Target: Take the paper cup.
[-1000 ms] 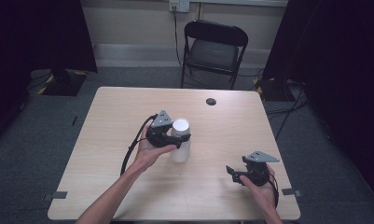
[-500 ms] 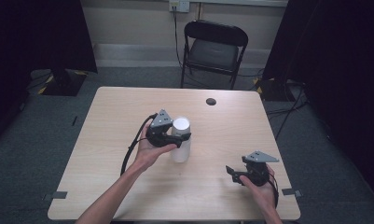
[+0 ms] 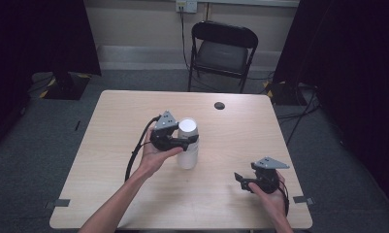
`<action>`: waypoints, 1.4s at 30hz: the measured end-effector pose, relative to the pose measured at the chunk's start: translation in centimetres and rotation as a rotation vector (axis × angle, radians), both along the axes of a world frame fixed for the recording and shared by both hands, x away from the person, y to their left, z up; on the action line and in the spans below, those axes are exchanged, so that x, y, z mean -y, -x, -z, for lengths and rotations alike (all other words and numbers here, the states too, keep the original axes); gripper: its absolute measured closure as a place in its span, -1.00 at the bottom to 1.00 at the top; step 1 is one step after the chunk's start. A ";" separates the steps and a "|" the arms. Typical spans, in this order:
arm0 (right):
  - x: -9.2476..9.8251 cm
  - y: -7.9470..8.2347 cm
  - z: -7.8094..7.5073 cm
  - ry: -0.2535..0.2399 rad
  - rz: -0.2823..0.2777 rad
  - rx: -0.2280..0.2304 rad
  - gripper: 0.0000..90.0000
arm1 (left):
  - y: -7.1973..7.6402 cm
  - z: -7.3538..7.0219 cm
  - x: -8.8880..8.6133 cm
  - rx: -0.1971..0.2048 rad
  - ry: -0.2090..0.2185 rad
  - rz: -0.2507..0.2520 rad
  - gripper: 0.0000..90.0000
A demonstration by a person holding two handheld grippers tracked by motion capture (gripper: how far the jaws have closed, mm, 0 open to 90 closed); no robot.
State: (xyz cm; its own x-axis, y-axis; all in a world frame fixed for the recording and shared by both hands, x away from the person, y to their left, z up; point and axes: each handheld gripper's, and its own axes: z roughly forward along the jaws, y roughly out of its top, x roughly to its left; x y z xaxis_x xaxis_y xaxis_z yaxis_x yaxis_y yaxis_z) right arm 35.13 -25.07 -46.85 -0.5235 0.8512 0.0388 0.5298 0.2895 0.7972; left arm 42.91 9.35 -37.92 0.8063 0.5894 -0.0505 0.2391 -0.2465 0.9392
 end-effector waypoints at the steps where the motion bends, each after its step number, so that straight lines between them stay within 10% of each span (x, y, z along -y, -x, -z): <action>1: 0.0 0.0 0.0 0.001 -0.001 0.000 -0.57 | 0.1 -0.1 0.0 0.008 0.002 0.002 -0.32; 42: -0.4 0.0 0.0 -0.004 -0.013 -0.006 -0.58 | 0.8 -4.3 -0.8 0.103 0.101 -0.019 -0.27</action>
State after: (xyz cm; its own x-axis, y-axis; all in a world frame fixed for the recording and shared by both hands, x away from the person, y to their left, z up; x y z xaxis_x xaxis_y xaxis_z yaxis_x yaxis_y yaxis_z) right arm 35.18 -24.71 -46.88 -0.5341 0.8442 0.0447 0.5305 0.2935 0.7953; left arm 42.15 10.13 -33.62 0.7989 0.6009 -0.0277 0.1437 -0.1460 0.9788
